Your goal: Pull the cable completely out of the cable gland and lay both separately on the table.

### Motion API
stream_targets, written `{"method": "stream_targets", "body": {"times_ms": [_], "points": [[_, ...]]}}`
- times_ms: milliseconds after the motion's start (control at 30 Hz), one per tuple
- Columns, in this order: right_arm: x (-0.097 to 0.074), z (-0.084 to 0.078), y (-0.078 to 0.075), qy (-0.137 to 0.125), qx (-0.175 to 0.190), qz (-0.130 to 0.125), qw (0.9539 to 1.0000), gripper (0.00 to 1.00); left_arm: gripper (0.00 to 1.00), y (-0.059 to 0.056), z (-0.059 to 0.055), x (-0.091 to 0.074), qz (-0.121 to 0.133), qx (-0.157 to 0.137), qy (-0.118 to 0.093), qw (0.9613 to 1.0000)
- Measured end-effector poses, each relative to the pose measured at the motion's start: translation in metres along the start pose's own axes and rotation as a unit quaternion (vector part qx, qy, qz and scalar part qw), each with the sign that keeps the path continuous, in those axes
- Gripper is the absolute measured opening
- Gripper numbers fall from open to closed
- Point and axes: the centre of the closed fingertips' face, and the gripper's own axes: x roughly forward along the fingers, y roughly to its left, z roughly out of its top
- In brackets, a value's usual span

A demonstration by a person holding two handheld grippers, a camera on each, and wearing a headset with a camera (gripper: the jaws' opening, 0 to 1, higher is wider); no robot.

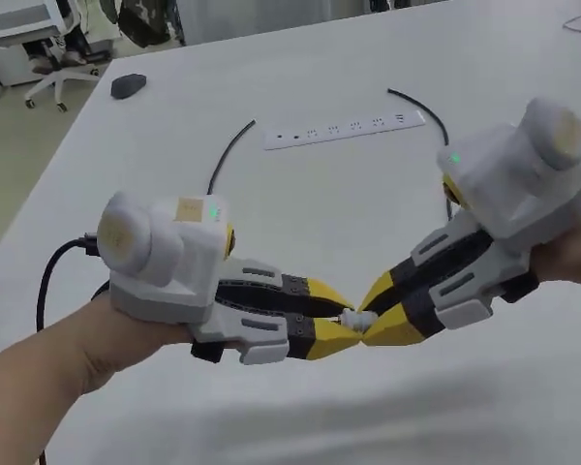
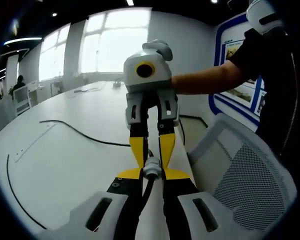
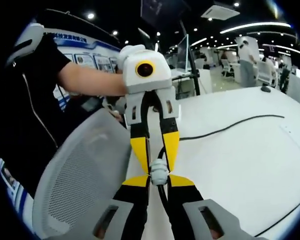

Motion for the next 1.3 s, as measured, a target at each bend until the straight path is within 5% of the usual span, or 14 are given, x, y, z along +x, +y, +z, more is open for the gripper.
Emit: {"method": "stream_targets", "body": {"times_ms": [400,500,600,733,800,867,967,1100,1233,1300], "points": [[0.002,0.0,0.003,0.007,-0.07,-0.04,0.9968,0.07,0.14,0.001,0.0,-0.002,0.0,-0.031,-0.008,0.9995],[-0.001,0.003,0.002,0.001,-0.104,-0.058,0.9929,0.07,0.14,0.002,0.002,-0.003,-0.005,-0.062,-0.019,0.9979],[-0.003,0.004,-0.002,0.009,-0.16,-0.083,0.9835,0.07,0.14,0.006,0.003,-0.003,-0.006,-0.129,-0.031,0.9911],[-0.006,0.005,-0.001,0.011,-0.181,-0.094,0.979,0.07,0.15,0.009,0.005,-0.003,-0.009,-0.151,-0.047,0.9874],[-0.006,0.006,-0.002,0.013,-0.208,-0.103,0.9725,0.07,0.15,0.008,0.006,-0.003,-0.013,-0.18,-0.053,0.9822],[-0.005,0.005,-0.002,0.017,-0.209,-0.106,0.972,0.07,0.15,0.008,0.005,-0.002,-0.014,-0.194,-0.052,0.9795],[-0.003,0.002,-0.004,0.023,-0.199,-0.104,0.9742,0.07,0.15,0.005,0.002,0.0,-0.014,-0.195,-0.051,0.9793],[-0.004,0.002,-0.004,0.021,-0.165,-0.096,0.9813,0.08,0.15,0.001,0.002,0.001,-0.012,-0.168,-0.053,0.9843],[-0.008,0.009,-0.001,-0.003,-0.127,-0.084,0.9883,0.1,0.15,0.001,-0.001,-0.002,-0.004,-0.097,-0.046,0.9942],[-0.011,0.009,0.001,-0.016,-0.081,-0.067,0.9943,0.13,0.15,-0.002,0.0,-0.003,-0.001,-0.086,-0.049,0.9951]]}}
